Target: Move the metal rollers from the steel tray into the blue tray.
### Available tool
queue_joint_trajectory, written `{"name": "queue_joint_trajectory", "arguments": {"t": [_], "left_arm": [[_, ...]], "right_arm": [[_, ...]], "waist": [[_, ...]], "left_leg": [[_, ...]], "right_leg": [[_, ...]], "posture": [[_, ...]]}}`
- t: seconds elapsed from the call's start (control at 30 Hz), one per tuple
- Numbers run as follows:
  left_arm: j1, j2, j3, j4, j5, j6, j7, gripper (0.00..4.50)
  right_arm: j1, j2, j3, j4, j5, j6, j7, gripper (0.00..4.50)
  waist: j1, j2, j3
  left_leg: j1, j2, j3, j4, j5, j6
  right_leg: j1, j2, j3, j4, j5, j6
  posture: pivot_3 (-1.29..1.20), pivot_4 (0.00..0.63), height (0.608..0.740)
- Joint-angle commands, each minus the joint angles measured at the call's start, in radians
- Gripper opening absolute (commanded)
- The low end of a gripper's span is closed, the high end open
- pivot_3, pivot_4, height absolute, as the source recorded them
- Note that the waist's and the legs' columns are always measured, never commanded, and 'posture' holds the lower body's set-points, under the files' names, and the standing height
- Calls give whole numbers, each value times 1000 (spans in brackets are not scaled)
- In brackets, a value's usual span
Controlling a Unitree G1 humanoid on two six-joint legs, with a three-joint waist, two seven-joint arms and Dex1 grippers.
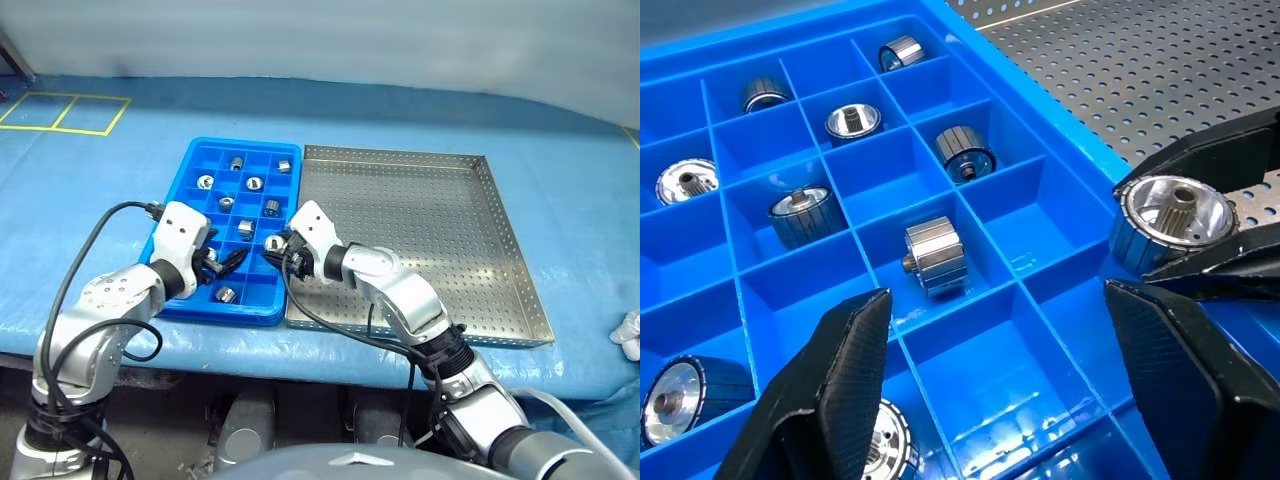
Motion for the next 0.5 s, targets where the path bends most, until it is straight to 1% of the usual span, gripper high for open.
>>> {"name": "queue_joint_trajectory", "arguments": {"t": [0.03, 0.1, 0.23, 0.37, 0.43, 0.5], "left_arm": [[-28, -9, -18, -5, -1, -18, -2, 3716], [-35, -16, -37, 0, -2, -22, -6, 3716], [-54, -43, -83, 11, 7, -58, -13, 3716], [-70, -91, -133, 38, 30, -146, -14, 3716], [-87, -114, -163, 67, 42, -187, -23, 3716], [-104, -133, -186, 93, 51, -219, -34, 3716]], "right_arm": [[-10, 13, -13, -40, -8, -49, -10, 3663], [-1, 12, -31, -56, -12, -56, -25, 3663], [47, -5, -132, -119, -11, -95, -91, 3663], [110, -88, -228, -163, -43, -114, -135, 3663], [146, -146, -286, -175, -32, -96, -126, 3663], [179, -203, -316, -179, -33, -91, -112, 3663]], "waist": [[1, 0, 0], [1, 0, 0], [7, 0, 0], [10, 0, 0], [10, 0, 0], [6, 0, 0]], "left_leg": [[0, 0, 0, 0, 0, 0], [0, 0, 0, 0, 0, 0], [0, 0, 0, 0, 0, 0], [0, -1, 0, 0, 0, 0], [0, -1, 0, 1, 0, 0], [0, -1, 0, 1, 0, 0]], "right_leg": [[0, 0, 0, 0, 0, 0], [0, 0, 0, 0, 0, 0], [0, 0, 0, 0, 0, 0], [0, -1, 0, -1, 0, 0], [1, -2, 0, -1, 0, 0], [1, -2, 0, -1, 0, 0]], "posture": [[218, 150, 740], [213, 150, 740], [204, 150, 740], [182, 150, 740], [172, 150, 740], [147, 150, 740]]}}
